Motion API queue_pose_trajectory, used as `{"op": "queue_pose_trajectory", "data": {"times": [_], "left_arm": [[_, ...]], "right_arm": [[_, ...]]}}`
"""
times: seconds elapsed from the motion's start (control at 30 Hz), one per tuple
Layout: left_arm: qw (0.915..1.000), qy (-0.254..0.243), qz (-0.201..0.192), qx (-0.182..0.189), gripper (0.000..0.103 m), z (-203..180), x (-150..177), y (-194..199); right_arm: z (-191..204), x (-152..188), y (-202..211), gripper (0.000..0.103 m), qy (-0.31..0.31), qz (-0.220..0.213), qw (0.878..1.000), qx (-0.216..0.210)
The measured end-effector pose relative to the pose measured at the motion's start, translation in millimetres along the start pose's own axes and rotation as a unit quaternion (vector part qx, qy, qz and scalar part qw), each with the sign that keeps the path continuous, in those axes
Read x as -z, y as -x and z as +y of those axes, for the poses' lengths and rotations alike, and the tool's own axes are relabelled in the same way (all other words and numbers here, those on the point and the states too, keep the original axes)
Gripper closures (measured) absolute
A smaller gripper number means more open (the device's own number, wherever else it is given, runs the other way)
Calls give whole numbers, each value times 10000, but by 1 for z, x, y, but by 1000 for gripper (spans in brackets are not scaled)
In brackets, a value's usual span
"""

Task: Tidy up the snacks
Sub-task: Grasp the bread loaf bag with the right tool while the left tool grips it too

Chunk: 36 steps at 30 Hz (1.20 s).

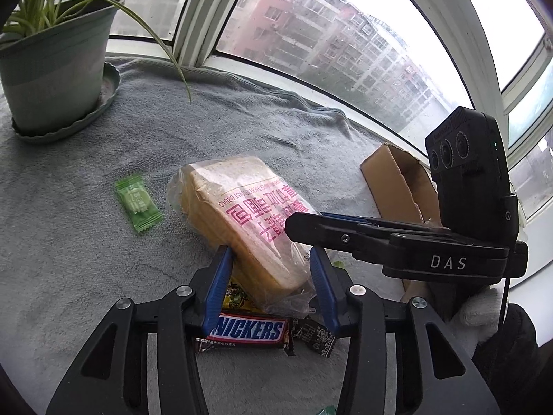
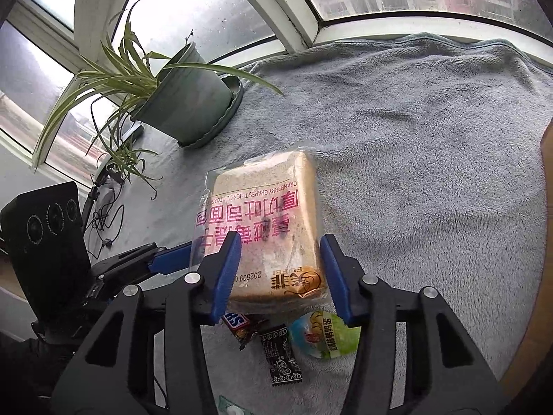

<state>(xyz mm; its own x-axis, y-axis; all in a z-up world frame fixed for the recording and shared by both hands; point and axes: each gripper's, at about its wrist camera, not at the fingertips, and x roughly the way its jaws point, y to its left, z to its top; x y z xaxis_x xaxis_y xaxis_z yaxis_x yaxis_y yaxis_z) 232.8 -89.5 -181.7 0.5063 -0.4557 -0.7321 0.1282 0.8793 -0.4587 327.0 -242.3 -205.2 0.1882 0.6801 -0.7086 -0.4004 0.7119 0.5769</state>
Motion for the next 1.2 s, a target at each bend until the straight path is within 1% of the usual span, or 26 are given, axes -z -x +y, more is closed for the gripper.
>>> {"op": "queue_pose_trajectory", "data": {"times": [0.17, 0.37, 0.5, 0.6, 0.73, 0.93, 1.2], "left_arm": [[9999, -127, -92, 2, 59, -10, 0, 9], [9987, -425, -277, 31, 59, -31, 0, 27], [9973, -617, -395, 109, 59, -49, -2, 36], [9961, -723, -451, 233, 59, -62, -5, 39], [9939, -917, -491, 365, 59, -82, -11, 37], [9907, -1165, -416, 560, 59, -110, -16, 27], [9828, -1637, -321, 798, 59, -157, -21, 5]], "right_arm": [[5, 4, 18, 53, -3, -161, 9999, -21], [12, 12, 51, 53, -10, -491, 9988, -9], [13, 17, 76, 53, -23, -717, 9974, 51], [11, 20, 95, 53, -57, -875, 9961, 122], [4, 23, 115, 53, -139, -1044, 9942, 222], [-16, 32, 148, 53, -264, -1281, 9904, 443], [-52, 47, 191, 53, -550, -1593, 9830, 725]]}}
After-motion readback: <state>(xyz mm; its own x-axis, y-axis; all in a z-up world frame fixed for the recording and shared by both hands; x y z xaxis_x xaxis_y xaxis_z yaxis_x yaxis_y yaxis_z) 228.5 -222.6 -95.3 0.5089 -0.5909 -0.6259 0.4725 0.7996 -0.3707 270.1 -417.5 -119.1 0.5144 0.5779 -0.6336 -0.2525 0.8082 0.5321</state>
